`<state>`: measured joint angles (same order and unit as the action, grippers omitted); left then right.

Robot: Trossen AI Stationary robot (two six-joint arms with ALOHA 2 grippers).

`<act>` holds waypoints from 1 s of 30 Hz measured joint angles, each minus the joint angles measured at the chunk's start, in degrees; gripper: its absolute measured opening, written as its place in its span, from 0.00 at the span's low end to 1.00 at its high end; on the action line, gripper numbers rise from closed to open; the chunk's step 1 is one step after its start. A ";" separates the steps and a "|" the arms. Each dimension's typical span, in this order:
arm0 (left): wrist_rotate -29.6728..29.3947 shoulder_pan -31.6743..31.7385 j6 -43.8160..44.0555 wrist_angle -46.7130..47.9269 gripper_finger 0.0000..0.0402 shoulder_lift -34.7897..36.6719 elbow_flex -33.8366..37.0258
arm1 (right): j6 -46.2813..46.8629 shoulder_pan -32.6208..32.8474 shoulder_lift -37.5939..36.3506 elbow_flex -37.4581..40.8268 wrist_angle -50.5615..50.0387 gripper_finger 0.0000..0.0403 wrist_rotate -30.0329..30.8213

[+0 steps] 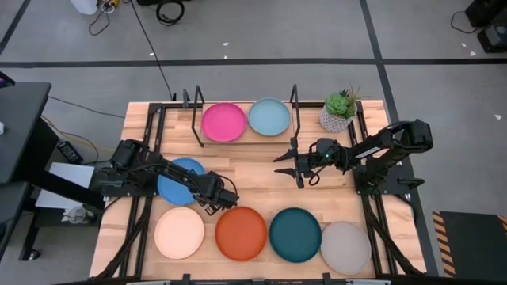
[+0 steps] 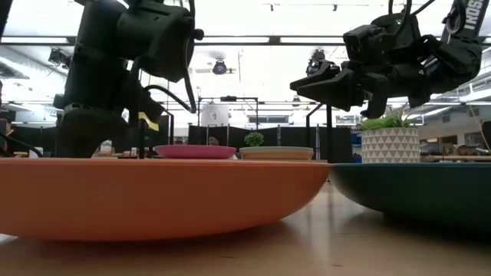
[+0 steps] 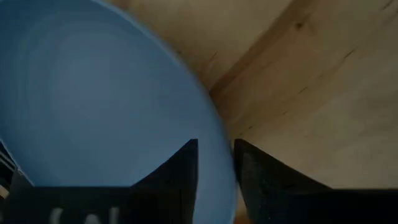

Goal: Place and stack plates onto a shelf
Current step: Stack the blue plate on the top of pink plate on the shelf

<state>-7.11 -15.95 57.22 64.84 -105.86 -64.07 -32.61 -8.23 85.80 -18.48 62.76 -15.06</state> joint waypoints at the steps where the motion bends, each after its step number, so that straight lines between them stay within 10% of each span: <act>1: 0.20 0.16 -0.06 -0.02 0.23 0.00 0.00 | 0.07 0.05 0.00 0.00 0.00 0.42 -0.01; 6: 2.72 0.66 -2.66 0.30 0.04 0.09 -0.02 | 0.01 0.72 -0.02 0.02 -0.15 0.42 0.01; 12: 4.94 1.18 -7.09 1.32 0.04 4.41 -5.19 | -0.57 1.01 -0.02 0.04 -0.14 0.42 0.21; 23: -19.88 5.61 -30.30 -1.73 0.04 11.24 -14.47 | 0.60 1.03 -0.02 0.07 0.19 0.42 0.38; 30: -17.53 17.31 -52.18 -10.86 0.03 10.84 -12.39 | 5.39 1.58 -0.02 0.07 -0.02 0.42 0.12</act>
<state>-24.64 1.36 5.04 53.98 -95.02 -76.46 -27.22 -6.65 85.78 -18.41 62.74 -14.94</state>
